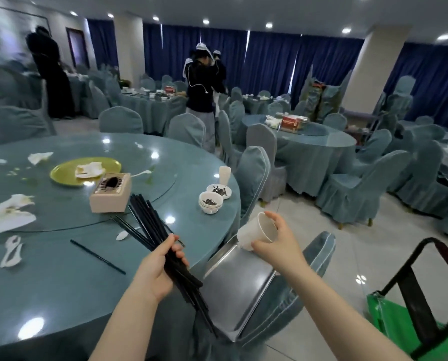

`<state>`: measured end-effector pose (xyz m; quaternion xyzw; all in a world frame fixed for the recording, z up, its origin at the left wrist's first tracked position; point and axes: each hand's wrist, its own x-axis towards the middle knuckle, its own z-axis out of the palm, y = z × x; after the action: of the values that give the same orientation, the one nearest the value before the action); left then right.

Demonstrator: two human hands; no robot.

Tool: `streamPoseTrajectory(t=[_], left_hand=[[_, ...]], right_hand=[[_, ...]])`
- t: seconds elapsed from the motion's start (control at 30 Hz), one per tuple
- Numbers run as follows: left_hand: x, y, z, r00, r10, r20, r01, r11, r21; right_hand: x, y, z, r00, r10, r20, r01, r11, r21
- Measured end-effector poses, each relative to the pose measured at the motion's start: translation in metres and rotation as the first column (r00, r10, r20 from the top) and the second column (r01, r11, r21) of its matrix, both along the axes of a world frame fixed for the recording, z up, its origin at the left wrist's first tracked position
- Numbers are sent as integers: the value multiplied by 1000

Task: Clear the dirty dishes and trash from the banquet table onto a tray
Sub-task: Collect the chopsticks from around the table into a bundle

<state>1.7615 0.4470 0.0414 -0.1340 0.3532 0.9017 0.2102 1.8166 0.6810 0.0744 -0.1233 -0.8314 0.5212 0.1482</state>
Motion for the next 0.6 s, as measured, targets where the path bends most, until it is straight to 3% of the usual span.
streamPoseTrajectory(t=[0.23,0.5,0.6], left_hand=[[-95,28,-5,987,157,9,-157,988,3],[-227,18,4,964,258,-67,-263,960,-98],[-283,16,5,972,218,-89,-226,969,-101]], right_hand=[[-142,41,-25,990,141,-29,-142,989,-49],[-285,37,-58,988,155,-3,-155,984,-86],[-333,37,-67,995,103,-17,-104,985,-136]])
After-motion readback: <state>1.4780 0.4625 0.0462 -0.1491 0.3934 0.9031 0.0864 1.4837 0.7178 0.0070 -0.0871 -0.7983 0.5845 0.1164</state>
